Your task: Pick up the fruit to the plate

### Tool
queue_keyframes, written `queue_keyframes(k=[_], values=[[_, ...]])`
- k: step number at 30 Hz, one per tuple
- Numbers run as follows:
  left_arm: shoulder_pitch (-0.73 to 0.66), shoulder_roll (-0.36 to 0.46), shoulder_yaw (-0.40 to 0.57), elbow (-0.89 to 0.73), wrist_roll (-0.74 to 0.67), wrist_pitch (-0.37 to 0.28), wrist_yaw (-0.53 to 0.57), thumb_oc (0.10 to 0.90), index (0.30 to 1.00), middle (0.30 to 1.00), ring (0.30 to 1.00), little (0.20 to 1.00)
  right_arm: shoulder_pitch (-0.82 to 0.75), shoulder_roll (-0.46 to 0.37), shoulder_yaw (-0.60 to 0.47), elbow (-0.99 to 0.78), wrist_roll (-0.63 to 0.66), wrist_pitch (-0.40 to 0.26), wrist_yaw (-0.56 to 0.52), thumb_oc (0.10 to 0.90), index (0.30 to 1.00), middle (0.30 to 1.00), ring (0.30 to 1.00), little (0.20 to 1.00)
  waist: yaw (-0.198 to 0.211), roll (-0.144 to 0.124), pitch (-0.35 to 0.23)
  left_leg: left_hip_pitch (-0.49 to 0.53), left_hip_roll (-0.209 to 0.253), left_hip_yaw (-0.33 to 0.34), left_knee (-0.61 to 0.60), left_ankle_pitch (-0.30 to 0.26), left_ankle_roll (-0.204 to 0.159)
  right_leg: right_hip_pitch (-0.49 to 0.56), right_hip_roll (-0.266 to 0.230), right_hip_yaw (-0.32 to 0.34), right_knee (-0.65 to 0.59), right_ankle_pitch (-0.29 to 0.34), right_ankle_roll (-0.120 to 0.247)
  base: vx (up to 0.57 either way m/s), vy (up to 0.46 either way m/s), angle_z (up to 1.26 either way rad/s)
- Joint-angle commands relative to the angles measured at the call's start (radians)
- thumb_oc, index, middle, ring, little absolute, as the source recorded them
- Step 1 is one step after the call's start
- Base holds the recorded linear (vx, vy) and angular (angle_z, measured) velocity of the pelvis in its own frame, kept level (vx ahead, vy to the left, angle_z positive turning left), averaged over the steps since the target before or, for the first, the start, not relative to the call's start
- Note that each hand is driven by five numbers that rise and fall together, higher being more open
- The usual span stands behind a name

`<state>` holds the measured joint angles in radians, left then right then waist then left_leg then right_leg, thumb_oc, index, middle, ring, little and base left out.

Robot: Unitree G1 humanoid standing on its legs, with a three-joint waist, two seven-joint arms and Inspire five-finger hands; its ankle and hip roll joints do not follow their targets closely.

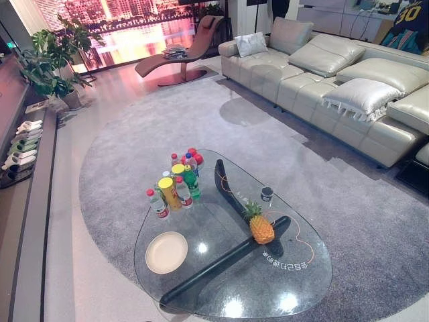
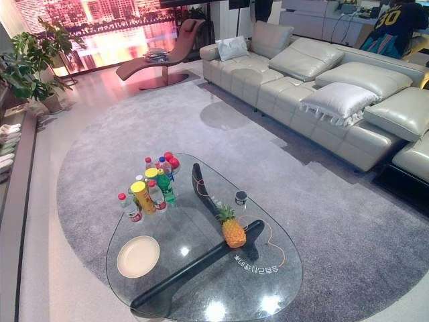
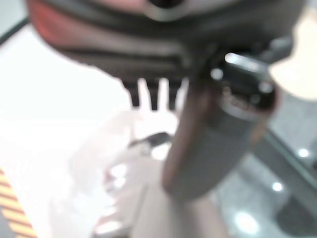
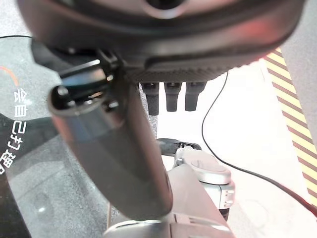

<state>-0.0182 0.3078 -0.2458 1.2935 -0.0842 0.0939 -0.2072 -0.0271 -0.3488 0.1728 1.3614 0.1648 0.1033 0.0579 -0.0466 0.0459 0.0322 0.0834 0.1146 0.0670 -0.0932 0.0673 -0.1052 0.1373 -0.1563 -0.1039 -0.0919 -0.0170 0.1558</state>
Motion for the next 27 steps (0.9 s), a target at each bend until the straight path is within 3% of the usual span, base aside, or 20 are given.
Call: queue_keyframes(k=[1, 14, 23, 27], values=[[-0.076, -0.012, 0.012, 0.058, -0.031, -0.030, -0.011, 0.800, 0.900, 0.900, 0.900, 0.900, -0.086, 0.001, -0.022, 0.072, -0.002, -0.003, -0.018, 0.800, 0.900, 0.900, 0.900, 0.900, 0.026, -0.021, 0.037, 0.037, 0.010, 0.029, 0.006, -0.085, -0.014, -0.022, -0.006, -0.024, 0.005, 0.038, 0.004, 0.00, 0.000, 0.00], [-0.065, -0.008, 0.011, 0.043, -0.056, -0.026, 0.002, 0.800, 0.900, 0.900, 0.900, 0.900, -0.080, 0.004, -0.006, 0.056, -0.015, 0.003, -0.020, 0.800, 0.900, 0.900, 0.900, 0.900, 0.025, -0.014, 0.063, 0.006, 0.007, 0.031, 0.006, -0.071, -0.015, -0.052, -0.006, -0.018, 0.005, 0.052, 0.008, 0.00, 0.002, 0.00], [-0.116, -0.009, -0.009, 0.007, -0.124, -0.039, 0.049, 0.800, 0.900, 0.900, 0.900, 0.900, -0.123, -0.010, 0.045, 0.051, -0.028, 0.016, -0.029, 0.800, 0.900, 0.900, 0.900, 0.900, 0.015, 0.010, 0.181, -0.127, -0.014, 0.014, 0.006, -0.026, -0.002, -0.181, -0.006, -0.002, 0.005, 0.089, -0.008, -0.13, 0.042, 0.00], [-0.150, 0.010, -0.008, -0.006, -0.153, -0.046, 0.042, 0.800, 0.900, 0.900, 0.900, 0.900, -0.146, -0.029, 0.051, 0.032, -0.004, 0.016, -0.028, 0.800, 0.900, 0.900, 0.900, 0.900, 0.007, 0.017, 0.259, -0.196, -0.032, -0.003, 0.006, -0.003, 0.004, -0.254, 0.000, 0.001, 0.005, 0.113, -0.018, -0.12, 0.036, 0.07]])
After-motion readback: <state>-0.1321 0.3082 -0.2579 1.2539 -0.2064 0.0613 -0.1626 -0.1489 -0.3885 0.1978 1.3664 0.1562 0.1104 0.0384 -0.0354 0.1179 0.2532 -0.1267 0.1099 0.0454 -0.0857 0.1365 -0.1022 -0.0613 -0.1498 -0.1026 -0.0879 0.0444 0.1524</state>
